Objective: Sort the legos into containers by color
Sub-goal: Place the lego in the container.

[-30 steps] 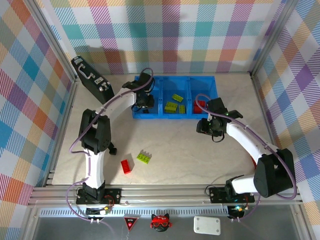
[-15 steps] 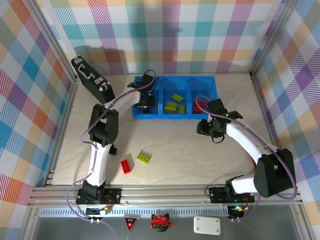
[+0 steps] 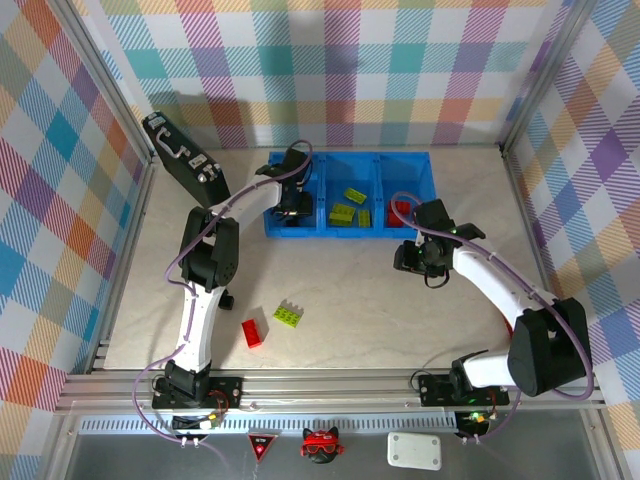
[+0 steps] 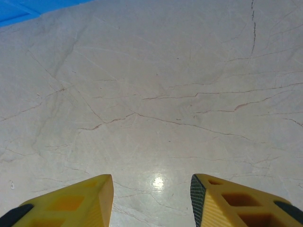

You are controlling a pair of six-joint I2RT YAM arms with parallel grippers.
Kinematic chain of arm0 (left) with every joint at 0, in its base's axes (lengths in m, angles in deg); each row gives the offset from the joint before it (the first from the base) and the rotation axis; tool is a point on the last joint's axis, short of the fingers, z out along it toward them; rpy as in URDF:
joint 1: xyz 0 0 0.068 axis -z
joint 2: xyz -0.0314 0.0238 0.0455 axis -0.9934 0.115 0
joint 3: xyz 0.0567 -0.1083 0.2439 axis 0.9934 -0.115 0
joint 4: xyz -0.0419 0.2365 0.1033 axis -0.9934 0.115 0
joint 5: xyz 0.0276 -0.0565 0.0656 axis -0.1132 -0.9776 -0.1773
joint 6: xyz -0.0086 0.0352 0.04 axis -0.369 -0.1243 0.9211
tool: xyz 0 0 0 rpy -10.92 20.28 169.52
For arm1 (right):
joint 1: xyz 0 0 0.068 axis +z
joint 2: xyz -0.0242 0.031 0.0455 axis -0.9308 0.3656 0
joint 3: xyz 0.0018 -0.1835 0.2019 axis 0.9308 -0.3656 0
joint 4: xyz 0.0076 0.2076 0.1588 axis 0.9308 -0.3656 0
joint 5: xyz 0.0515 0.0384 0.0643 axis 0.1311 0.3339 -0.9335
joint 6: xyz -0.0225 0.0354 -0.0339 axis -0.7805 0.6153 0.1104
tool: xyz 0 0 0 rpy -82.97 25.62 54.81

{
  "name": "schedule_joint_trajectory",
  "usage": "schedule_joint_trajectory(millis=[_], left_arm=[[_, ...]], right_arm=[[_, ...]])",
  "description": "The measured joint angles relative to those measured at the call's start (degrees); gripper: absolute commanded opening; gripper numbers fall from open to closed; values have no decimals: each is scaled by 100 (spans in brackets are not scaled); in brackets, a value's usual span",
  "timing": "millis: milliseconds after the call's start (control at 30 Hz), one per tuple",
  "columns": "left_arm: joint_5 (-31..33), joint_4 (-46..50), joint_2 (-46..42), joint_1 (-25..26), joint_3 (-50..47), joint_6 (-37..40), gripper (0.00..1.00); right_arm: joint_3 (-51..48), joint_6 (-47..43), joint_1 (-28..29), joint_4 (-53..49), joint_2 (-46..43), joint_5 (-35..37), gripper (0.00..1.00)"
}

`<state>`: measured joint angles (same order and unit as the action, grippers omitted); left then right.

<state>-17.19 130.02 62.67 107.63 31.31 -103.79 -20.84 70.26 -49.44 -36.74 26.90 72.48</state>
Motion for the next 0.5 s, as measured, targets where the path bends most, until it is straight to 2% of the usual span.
schedule_joint_trajectory(millis=[233,500], left_arm=[[-103,26,-387,0,9,-2,49],[-127,22,-1510,0,-461,-44,48]], right_arm=[[0,0,0,-4,-50,0,49],[-2,0,0,0,-50,0,49]])
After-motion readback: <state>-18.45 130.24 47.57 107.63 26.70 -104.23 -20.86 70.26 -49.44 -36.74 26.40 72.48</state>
